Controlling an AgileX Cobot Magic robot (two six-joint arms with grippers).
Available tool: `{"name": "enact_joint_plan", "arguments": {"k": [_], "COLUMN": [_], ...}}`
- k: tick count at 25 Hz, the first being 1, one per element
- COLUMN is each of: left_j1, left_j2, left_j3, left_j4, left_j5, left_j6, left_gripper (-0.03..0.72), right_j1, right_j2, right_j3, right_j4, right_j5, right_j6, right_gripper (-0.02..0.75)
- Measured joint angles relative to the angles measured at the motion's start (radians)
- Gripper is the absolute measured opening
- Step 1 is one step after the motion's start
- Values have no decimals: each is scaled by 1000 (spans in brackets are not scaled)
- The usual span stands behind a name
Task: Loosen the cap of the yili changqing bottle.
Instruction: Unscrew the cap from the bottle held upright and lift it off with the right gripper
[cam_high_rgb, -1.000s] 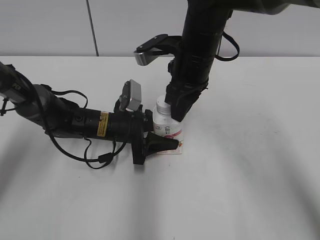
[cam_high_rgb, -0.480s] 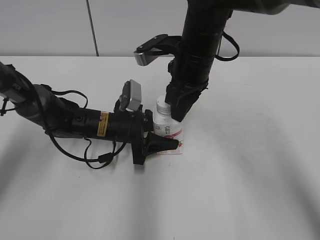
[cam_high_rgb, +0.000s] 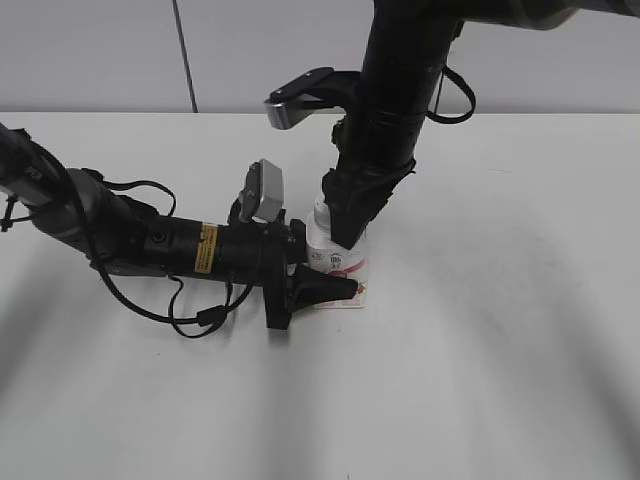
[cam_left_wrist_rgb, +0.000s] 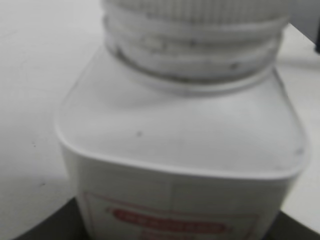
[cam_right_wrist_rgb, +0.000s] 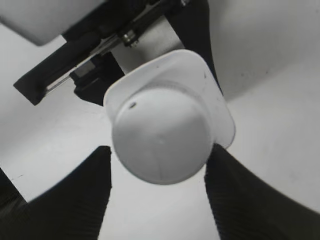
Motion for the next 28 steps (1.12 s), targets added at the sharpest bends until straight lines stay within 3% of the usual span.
{"name": "enact_joint_plan", "arguments": {"k": [4, 11, 28], "left_j1": [0, -1, -1], "left_j2": [0, 0, 0], "left_j3": [0, 0, 0], "left_j4": [0, 0, 0], "left_j5": [0, 1, 2], "left_j6": [1, 3, 0], "left_gripper": [377, 377, 377], "right_j1": [0, 3, 3], "right_j2": [0, -14, -15], "right_j3": [0, -36, -57], "right_j4": [11, 20, 20], "right_j5": [-12, -18, -18], "right_j6": [9, 135, 756], "right_gripper": [525, 542, 544]}}
